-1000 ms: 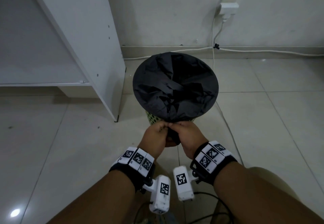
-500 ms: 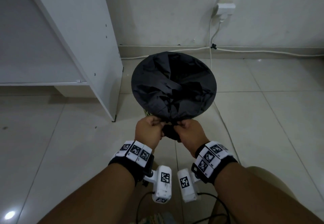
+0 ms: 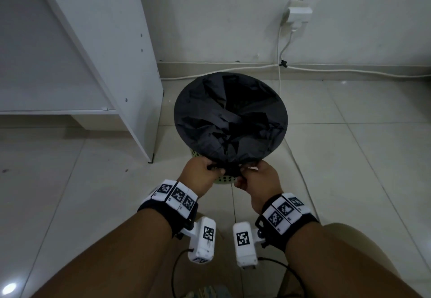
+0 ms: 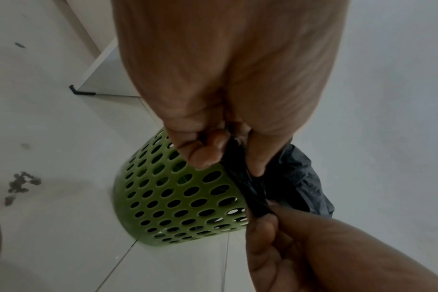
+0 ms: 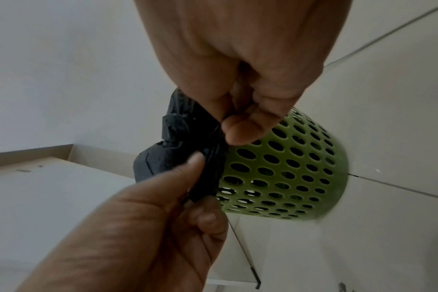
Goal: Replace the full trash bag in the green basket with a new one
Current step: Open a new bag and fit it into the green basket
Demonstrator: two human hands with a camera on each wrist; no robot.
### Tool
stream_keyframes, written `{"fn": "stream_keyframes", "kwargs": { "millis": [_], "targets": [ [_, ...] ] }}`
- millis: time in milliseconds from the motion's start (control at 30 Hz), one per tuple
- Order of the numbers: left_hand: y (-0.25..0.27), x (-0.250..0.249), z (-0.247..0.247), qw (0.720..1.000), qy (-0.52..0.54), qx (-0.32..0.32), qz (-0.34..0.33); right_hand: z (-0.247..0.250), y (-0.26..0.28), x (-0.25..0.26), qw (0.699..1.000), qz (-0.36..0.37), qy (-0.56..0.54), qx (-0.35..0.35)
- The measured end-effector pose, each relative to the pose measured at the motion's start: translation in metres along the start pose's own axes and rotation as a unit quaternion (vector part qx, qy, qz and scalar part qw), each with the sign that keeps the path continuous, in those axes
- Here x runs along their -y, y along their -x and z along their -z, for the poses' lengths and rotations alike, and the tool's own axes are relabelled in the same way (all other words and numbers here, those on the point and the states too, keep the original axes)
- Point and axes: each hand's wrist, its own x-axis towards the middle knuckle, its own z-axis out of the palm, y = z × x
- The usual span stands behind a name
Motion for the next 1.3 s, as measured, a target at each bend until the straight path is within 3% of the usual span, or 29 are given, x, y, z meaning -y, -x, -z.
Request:
{"fn": "stream_keyframes", "kwargs": {
  "millis": [100, 267, 367, 500, 600, 733, 867, 967, 1167, 1300],
  "targets": [
    [-0.002, 0.003, 0.0, 0.999, 0.012, -0.023, 0.023, 0.002, 0.001, -0.003, 0.999, -0.006, -0.004, 0.031],
    [-0.002, 0.006, 0.0, 0.996, 0.047, -0.051, 0.052, 0.0, 0.0, -0.005, 0.981, 0.089, 0.161, 0.067],
    [0.003, 0.007, -0.004, 0.995, 0.063, -0.07, 0.035, -0.005, -0.001, -0.008, 0.958, 0.146, 0.229, 0.094],
    [0.015, 0.007, -0.012, 0.995, 0.061, -0.074, -0.009, -0.019, 0.006, -0.004, 0.969, 0.111, 0.177, 0.129],
    [0.017, 0.003, -0.014, 0.997, 0.06, -0.041, -0.012, -0.027, 0.006, -0.005, 0.976, 0.087, 0.134, 0.145],
    [0.016, 0.006, -0.013, 0.987, 0.159, -0.003, 0.034, -0.023, 0.001, -0.003, 0.976, 0.085, 0.123, 0.16],
    [0.015, -0.001, -0.011, 0.956, 0.267, -0.075, 0.095, -0.022, -0.002, -0.002, 0.983, 0.072, 0.102, 0.133],
    [0.017, -0.005, -0.012, 0.949, 0.294, -0.053, 0.102, -0.023, 0.001, -0.001, 0.981, 0.077, 0.099, 0.151],
    [0.012, -0.002, -0.014, 0.948, 0.286, -0.075, 0.116, -0.017, -0.002, -0.001, 0.973, 0.095, 0.103, 0.184],
    [0.009, 0.002, -0.009, 0.974, 0.187, -0.112, 0.053, -0.013, -0.001, -0.002, 0.968, 0.144, 0.151, 0.141]
  ]
}}
